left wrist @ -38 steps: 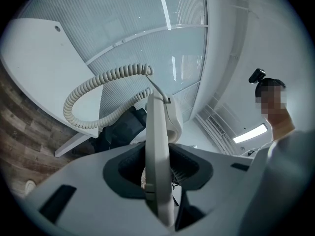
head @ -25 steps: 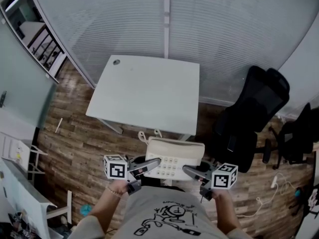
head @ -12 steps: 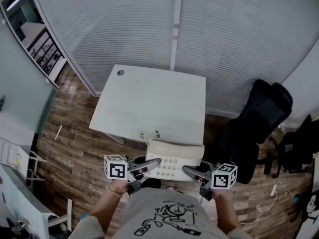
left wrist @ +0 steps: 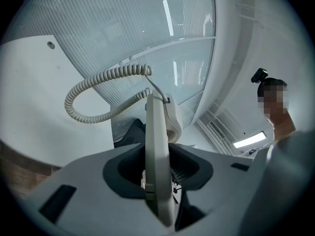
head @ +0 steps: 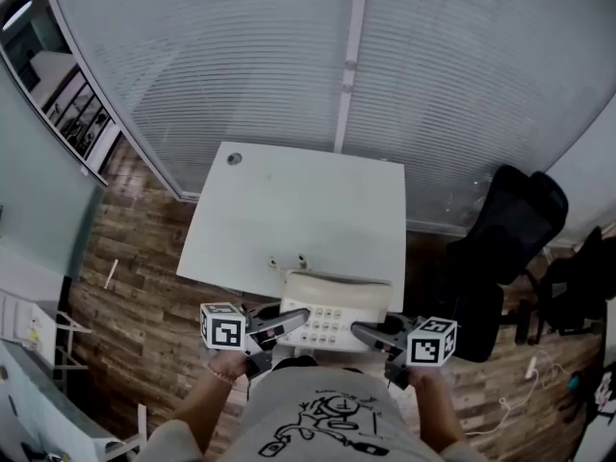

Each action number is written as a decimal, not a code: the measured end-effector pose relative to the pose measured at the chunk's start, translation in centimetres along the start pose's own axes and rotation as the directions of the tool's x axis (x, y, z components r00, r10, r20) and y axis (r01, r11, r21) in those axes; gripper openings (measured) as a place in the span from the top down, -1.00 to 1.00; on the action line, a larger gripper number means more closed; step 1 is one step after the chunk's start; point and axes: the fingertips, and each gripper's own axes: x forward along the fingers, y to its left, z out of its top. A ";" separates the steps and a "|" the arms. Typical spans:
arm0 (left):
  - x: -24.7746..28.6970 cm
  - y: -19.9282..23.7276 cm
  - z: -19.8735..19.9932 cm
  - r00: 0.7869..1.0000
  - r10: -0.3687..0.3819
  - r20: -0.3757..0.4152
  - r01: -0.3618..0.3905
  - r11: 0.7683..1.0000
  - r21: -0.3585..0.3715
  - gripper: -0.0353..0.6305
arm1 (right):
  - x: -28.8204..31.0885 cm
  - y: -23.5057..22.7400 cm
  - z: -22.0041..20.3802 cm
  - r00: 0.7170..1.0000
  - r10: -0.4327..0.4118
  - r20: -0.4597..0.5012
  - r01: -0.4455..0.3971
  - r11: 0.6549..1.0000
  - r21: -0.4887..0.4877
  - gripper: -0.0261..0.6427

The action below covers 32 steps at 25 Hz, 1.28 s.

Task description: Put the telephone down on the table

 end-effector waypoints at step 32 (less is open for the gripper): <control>5.7 6.0 7.6 1.000 0.015 -0.020 -0.017 0.998 -0.054 0.48 | 2.5 -7.3 7.6 1.000 -0.011 -0.021 0.012 0.998 0.066 0.11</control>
